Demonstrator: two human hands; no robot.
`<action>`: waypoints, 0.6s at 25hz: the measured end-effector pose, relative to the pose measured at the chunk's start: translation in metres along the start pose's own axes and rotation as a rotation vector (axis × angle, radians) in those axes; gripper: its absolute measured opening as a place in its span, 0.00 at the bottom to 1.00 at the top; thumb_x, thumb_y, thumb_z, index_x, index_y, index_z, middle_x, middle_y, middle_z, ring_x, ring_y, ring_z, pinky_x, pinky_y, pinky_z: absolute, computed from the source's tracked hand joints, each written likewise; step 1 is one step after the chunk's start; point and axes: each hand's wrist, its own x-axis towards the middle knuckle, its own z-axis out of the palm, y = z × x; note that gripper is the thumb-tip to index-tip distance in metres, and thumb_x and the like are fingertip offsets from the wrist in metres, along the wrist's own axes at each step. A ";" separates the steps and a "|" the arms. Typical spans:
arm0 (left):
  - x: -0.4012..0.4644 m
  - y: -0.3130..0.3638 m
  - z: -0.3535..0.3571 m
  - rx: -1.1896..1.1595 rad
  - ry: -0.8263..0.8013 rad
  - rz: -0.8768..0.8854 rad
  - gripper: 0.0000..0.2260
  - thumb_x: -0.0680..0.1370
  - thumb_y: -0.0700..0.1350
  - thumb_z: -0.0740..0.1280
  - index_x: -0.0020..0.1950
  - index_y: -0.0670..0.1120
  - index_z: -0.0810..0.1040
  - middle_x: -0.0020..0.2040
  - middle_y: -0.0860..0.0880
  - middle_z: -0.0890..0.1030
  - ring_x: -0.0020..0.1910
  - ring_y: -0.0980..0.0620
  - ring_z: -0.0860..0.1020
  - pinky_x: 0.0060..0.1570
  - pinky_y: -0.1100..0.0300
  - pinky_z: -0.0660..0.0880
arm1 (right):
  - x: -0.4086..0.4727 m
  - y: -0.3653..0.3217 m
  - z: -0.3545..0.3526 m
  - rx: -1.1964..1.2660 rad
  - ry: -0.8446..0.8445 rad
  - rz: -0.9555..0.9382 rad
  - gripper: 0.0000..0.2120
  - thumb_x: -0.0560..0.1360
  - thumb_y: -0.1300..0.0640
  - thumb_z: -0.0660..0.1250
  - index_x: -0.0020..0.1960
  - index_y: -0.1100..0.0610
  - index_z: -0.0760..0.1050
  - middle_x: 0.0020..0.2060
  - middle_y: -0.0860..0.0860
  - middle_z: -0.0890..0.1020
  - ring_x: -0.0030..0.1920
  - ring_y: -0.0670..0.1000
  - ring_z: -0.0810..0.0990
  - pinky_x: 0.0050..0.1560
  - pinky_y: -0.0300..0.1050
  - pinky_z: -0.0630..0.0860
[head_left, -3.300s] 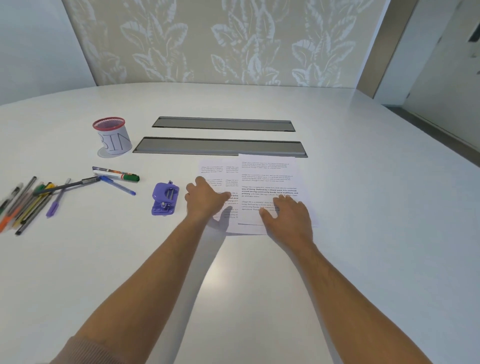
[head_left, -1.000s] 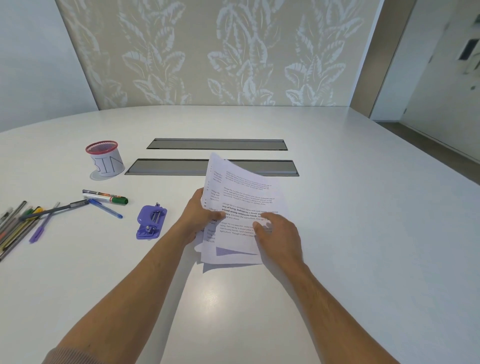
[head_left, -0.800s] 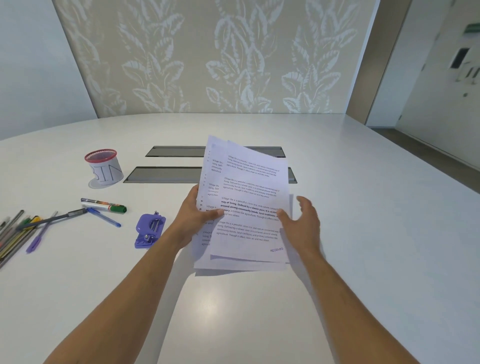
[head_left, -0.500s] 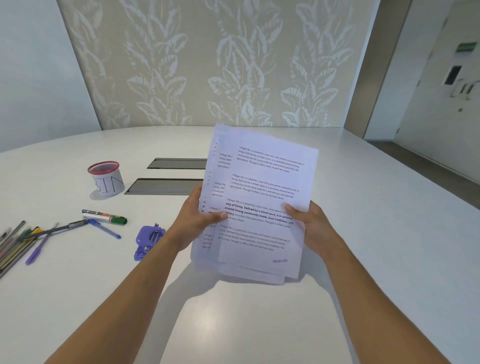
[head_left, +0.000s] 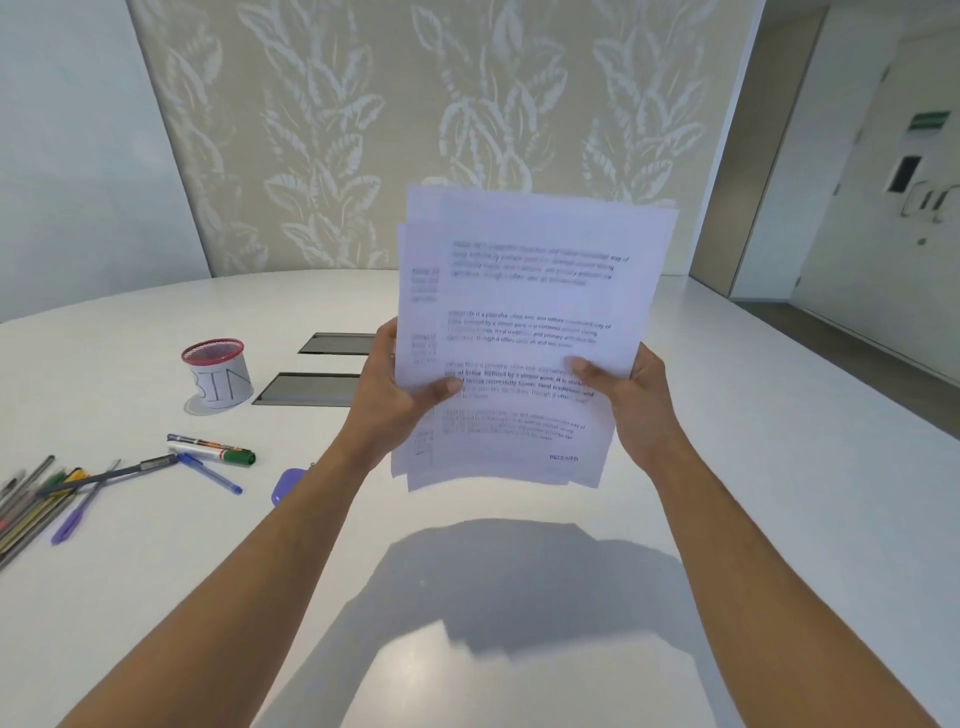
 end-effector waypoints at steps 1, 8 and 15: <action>-0.003 -0.003 0.001 -0.022 0.004 -0.018 0.30 0.67 0.42 0.79 0.64 0.51 0.68 0.59 0.50 0.81 0.56 0.50 0.81 0.48 0.54 0.81 | -0.003 0.005 0.000 -0.017 -0.002 0.020 0.18 0.71 0.63 0.74 0.60 0.59 0.78 0.57 0.56 0.84 0.55 0.57 0.83 0.52 0.53 0.81; -0.017 -0.023 0.020 -0.090 0.118 -0.068 0.24 0.70 0.42 0.76 0.62 0.44 0.71 0.57 0.44 0.82 0.52 0.44 0.82 0.47 0.49 0.81 | -0.028 0.034 0.011 -0.111 0.049 0.178 0.15 0.65 0.64 0.69 0.49 0.52 0.82 0.46 0.49 0.87 0.46 0.50 0.86 0.40 0.41 0.79; -0.001 -0.010 0.030 -0.035 0.162 0.017 0.16 0.74 0.44 0.71 0.59 0.47 0.73 0.54 0.49 0.83 0.51 0.48 0.83 0.47 0.54 0.81 | -0.015 0.018 0.017 -0.146 0.114 0.068 0.19 0.65 0.64 0.69 0.53 0.50 0.77 0.49 0.48 0.85 0.48 0.49 0.84 0.41 0.38 0.79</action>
